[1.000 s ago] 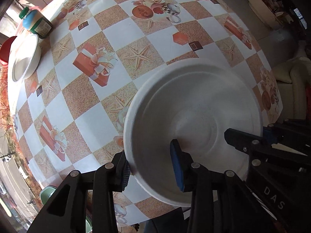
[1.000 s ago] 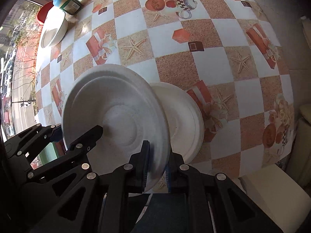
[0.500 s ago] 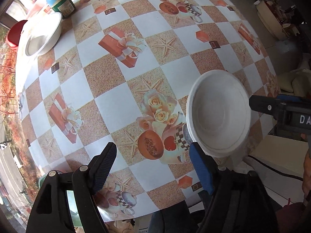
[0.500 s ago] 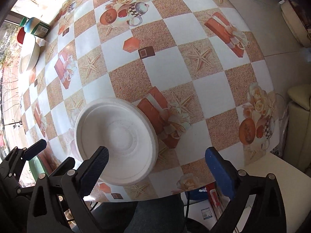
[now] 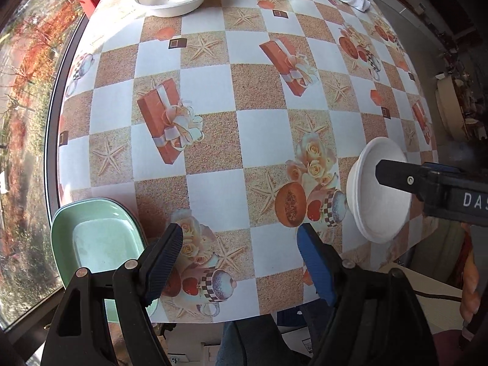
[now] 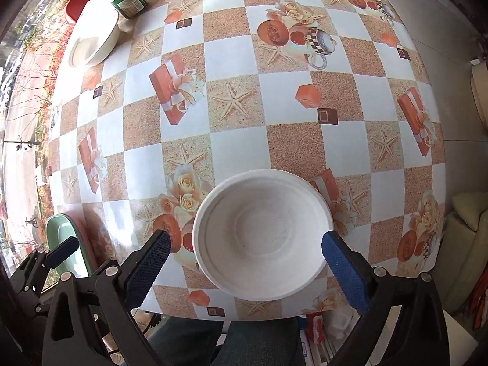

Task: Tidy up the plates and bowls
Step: 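Move the right gripper to the white bowl beside the blue bottle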

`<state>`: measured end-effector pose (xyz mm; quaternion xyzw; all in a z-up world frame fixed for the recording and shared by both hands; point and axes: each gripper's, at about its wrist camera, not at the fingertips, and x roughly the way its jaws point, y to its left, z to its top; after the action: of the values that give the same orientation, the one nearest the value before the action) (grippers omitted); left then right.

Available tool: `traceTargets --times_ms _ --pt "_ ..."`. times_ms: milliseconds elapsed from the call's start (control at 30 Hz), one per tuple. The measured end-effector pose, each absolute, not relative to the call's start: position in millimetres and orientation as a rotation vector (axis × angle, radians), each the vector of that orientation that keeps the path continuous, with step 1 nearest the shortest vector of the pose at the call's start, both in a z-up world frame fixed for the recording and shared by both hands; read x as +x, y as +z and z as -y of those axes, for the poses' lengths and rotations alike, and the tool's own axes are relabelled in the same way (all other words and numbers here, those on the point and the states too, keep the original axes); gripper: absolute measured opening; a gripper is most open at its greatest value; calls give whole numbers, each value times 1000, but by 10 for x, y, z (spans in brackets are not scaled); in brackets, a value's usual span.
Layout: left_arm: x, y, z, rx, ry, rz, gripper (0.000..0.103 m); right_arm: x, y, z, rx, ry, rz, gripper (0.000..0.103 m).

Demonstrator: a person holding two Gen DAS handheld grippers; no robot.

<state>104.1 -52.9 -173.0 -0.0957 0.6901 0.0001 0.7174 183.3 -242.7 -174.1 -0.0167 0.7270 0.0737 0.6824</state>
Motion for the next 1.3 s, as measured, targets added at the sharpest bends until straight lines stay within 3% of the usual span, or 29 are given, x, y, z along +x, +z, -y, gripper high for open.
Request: traceTargets --times_ms 700,1000,1300 --pt "1249 -1345 -141 -342 88 -1403 80 1925 -1494 1539 -78 254 -1576 100" --pt "1814 -1298 -409 -392 203 -1369 80 2242 -1215 1533 -26 232 -1533 100" --pt "2563 -1430 -835 -409 378 -1357 80 3025 -1337 1295 4 255 -1541 100"
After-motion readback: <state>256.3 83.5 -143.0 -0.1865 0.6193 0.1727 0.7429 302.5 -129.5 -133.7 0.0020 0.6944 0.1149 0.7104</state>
